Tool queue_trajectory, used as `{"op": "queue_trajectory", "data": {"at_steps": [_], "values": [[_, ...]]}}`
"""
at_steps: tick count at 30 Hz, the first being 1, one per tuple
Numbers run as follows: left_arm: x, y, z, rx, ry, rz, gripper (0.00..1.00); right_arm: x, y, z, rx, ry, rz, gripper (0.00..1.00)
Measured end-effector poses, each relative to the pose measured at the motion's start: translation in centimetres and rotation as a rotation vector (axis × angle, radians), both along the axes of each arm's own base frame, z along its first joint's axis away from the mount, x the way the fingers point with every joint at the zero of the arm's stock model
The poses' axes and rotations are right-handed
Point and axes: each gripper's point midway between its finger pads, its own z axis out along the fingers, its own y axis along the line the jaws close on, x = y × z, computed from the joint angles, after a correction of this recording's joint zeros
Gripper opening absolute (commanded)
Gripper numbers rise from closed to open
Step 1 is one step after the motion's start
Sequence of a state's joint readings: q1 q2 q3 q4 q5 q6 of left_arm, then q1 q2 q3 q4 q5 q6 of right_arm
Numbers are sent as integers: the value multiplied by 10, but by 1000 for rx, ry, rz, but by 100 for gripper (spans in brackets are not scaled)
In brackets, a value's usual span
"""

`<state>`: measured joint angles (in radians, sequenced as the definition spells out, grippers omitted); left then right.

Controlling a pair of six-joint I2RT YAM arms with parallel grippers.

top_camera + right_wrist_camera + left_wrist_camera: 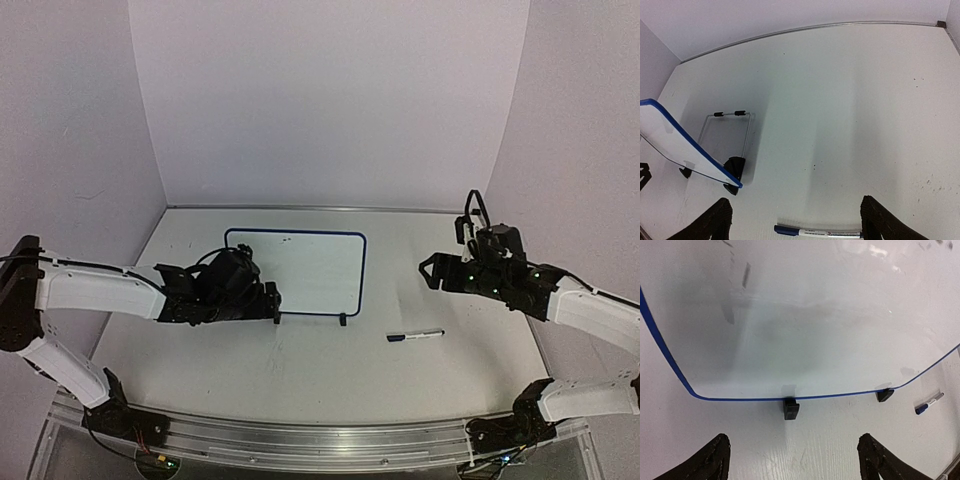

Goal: Write a sentence on the whiteboard
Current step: Adjust the whiteboard stand at the center of the board.

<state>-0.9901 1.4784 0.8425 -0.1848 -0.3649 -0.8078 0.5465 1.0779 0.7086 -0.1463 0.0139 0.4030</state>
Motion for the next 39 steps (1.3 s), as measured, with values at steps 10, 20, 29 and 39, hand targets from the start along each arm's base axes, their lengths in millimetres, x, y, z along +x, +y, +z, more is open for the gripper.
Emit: {"op": "queue_trajectory", "data": {"at_steps": [10, 20, 29, 39], "values": [[41, 71, 44, -39, -87, -27, 91, 4, -11, 4, -8, -19, -72, 88], [60, 69, 53, -78, -142, -152, 91, 4, -13, 10, 9, -33, -85, 89], [65, 60, 36, -24, -137, -225, 92, 2, -15, 14, 22, -45, -92, 89], [71, 46, 37, -50, -156, -271, 92, 2, -16, 13, 19, -43, -98, 89]]}}
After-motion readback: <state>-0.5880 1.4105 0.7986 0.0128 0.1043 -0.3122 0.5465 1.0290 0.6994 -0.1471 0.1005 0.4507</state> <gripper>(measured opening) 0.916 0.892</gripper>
